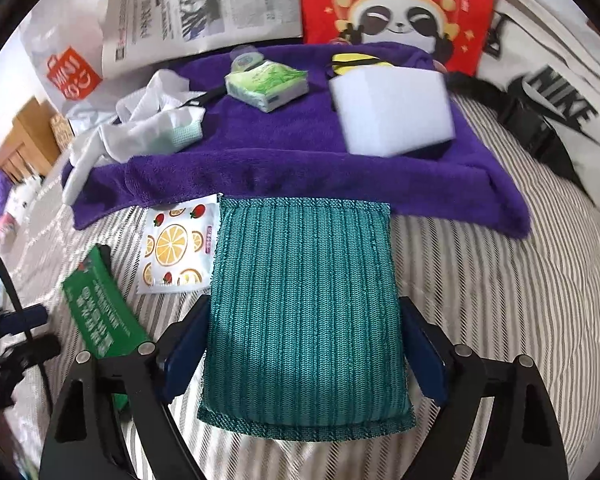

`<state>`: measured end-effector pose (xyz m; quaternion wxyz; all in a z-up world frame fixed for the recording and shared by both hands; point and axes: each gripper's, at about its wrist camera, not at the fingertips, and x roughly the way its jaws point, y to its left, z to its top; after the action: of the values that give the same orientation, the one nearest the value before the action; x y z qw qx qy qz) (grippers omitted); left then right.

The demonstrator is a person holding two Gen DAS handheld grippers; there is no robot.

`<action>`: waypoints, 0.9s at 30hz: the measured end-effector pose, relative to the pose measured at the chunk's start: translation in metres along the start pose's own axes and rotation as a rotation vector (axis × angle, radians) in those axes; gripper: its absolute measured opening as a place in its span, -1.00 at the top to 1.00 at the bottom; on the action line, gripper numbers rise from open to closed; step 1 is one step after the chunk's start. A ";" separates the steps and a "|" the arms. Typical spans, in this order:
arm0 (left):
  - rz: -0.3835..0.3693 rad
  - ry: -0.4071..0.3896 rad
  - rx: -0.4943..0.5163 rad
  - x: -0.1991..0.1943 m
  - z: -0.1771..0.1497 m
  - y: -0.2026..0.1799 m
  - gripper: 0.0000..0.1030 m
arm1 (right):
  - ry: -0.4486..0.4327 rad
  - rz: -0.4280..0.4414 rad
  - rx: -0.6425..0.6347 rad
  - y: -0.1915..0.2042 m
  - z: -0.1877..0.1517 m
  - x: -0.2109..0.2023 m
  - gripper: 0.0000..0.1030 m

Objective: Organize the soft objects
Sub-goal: 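Reach the left tool down to the green card while right holds the teal mat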

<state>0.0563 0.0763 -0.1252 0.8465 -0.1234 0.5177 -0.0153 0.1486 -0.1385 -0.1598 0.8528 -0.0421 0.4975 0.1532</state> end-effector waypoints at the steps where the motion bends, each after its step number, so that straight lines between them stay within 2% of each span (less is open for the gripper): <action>1: 0.006 0.004 -0.005 0.001 0.002 -0.001 -0.07 | -0.003 0.000 0.003 -0.006 -0.002 -0.005 -0.70; 3: -0.006 0.007 -0.024 0.005 0.006 -0.002 -0.07 | -0.015 -0.025 0.001 -0.014 -0.007 -0.014 -0.70; 6: -0.009 0.023 -0.050 0.013 0.013 -0.008 -0.18 | -0.026 -0.066 -0.017 -0.024 -0.016 -0.026 -0.70; 12: 0.020 0.030 -0.047 0.026 0.029 -0.029 -0.28 | -0.034 -0.041 -0.014 -0.040 -0.031 -0.039 -0.70; 18: 0.077 0.053 -0.047 0.044 0.053 -0.047 -0.32 | -0.024 0.005 0.019 -0.057 -0.037 -0.043 -0.70; 22: 0.198 0.056 -0.006 0.058 0.064 -0.064 -0.43 | -0.020 0.018 0.047 -0.067 -0.039 -0.043 -0.70; 27: 0.227 0.011 -0.023 0.064 0.069 -0.071 -0.42 | -0.005 0.031 0.054 -0.071 -0.043 -0.039 -0.70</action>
<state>0.1536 0.0114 -0.1351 0.8384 -0.0738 0.5331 0.0859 0.1167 -0.2236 -0.1535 0.8523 -0.0110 0.4999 0.1532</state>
